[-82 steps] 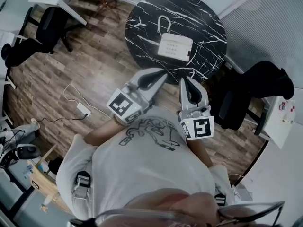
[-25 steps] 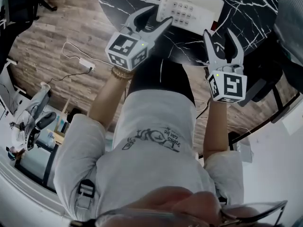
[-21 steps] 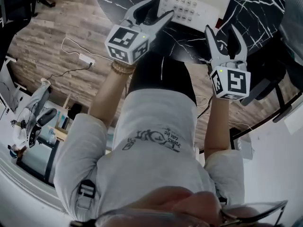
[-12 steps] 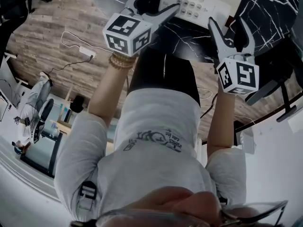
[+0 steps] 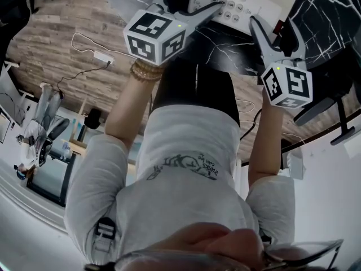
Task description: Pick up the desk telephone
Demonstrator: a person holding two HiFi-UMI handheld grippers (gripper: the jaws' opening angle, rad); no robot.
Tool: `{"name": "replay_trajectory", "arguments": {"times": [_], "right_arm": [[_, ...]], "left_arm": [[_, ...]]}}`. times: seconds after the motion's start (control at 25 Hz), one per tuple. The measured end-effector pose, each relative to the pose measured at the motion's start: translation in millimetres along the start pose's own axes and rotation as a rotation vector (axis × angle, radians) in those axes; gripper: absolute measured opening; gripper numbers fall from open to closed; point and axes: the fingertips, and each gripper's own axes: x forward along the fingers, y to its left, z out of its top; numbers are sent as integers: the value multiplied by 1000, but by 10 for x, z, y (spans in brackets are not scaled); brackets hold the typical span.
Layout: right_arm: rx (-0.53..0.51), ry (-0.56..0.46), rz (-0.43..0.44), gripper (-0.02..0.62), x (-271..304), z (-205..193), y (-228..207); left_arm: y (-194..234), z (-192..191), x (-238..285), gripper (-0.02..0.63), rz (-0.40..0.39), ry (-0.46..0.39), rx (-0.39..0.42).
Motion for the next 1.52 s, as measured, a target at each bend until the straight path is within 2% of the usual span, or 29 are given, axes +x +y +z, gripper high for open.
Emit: {"name": "replay_trajectory", "arguments": {"times": [0.32,0.52,0.84,1.08,1.52], "right_arm": [[44,-13,48,337,31,-24,30],[56,-13,35,331,31,-11,42],[77,-40,4,327,-72,139,68],[71,-68,2,327,-301,387,174],[61,-147,9,328,-973,1111,535]], "left_arm": [[5,-1,37,333,22,8,2],[16,19,25,314,30,-12,-30],[-86,115,-66,314,36,-36,-19],[-262,377,-274,313,47,-63,5],[-789,1076,-954,313,80,-138,51]]}}
